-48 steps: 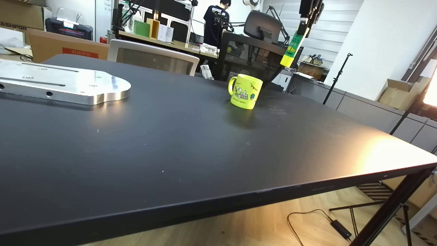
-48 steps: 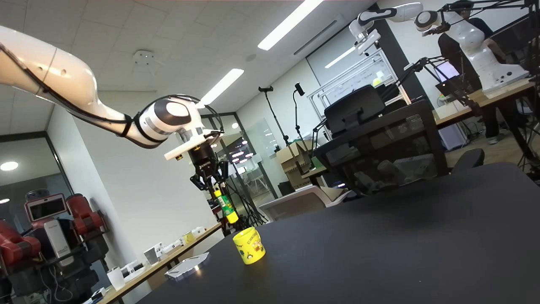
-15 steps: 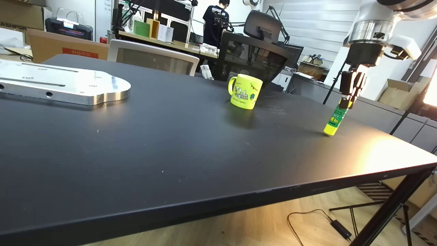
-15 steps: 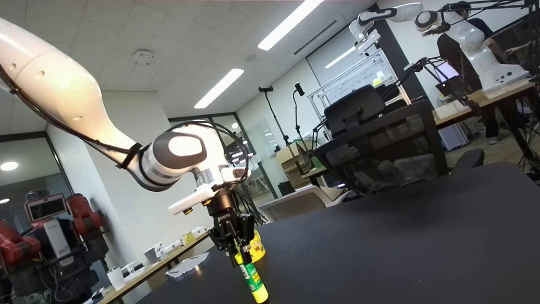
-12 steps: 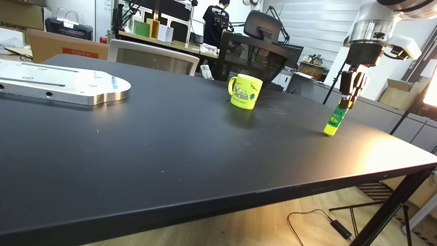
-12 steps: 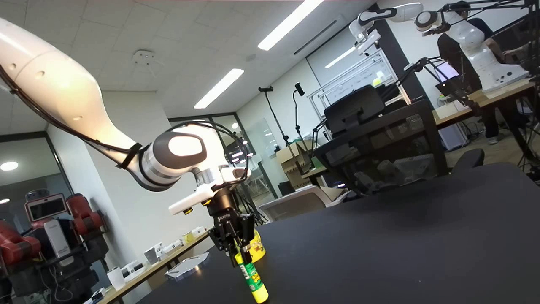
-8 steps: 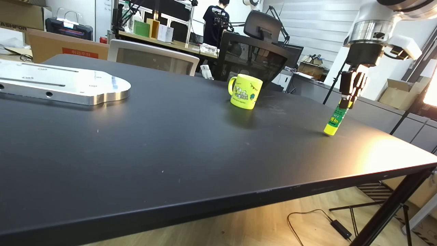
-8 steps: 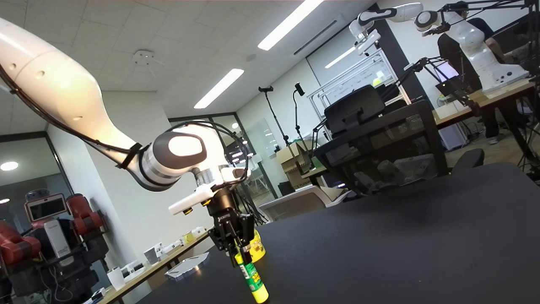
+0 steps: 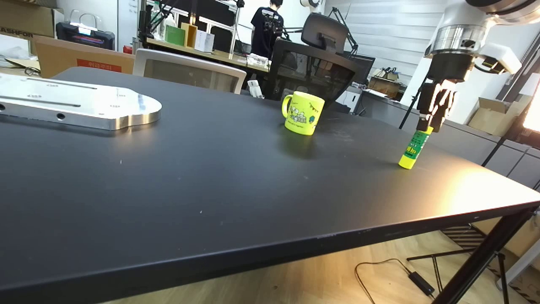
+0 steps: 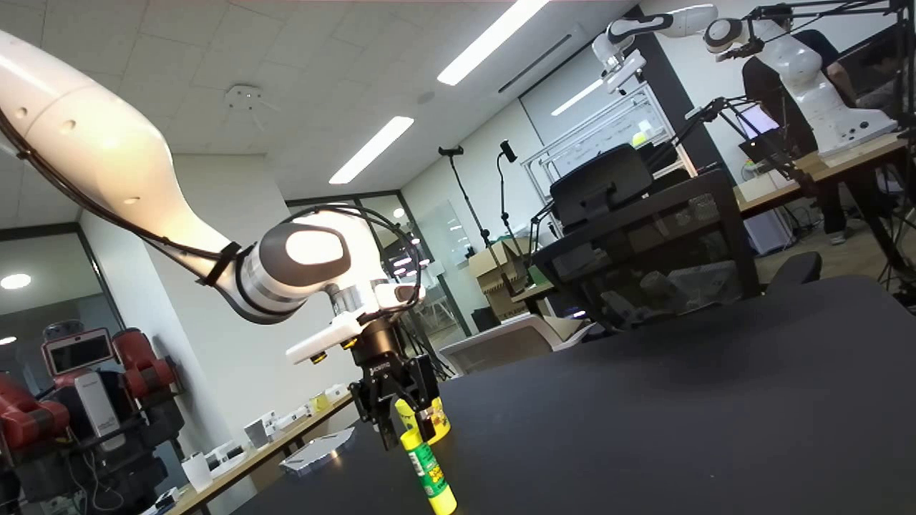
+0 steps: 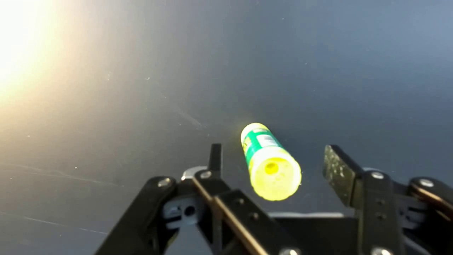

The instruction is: Remove the glue stick from the mug

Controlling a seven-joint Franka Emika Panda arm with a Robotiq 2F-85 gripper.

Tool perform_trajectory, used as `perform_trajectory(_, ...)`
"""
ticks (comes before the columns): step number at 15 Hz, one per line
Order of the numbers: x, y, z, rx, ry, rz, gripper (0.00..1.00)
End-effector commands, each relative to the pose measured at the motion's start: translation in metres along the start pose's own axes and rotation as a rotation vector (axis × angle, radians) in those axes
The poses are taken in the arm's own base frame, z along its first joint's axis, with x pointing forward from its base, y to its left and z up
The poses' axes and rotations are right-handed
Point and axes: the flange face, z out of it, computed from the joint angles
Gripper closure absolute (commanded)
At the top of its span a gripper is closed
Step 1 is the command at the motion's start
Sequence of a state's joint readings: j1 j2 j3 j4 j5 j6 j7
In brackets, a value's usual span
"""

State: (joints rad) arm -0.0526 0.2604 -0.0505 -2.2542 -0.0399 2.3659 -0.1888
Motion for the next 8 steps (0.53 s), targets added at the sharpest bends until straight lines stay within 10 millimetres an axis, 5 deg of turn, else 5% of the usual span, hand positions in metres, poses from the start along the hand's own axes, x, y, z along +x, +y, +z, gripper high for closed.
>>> perform_trajectory(1,0.002,0.001,-0.001,0.0,0.011,0.023,0.0)
perform_trajectory(8,-0.018,-0.009,-0.039,-0.006,0.048,-0.006,0.0)
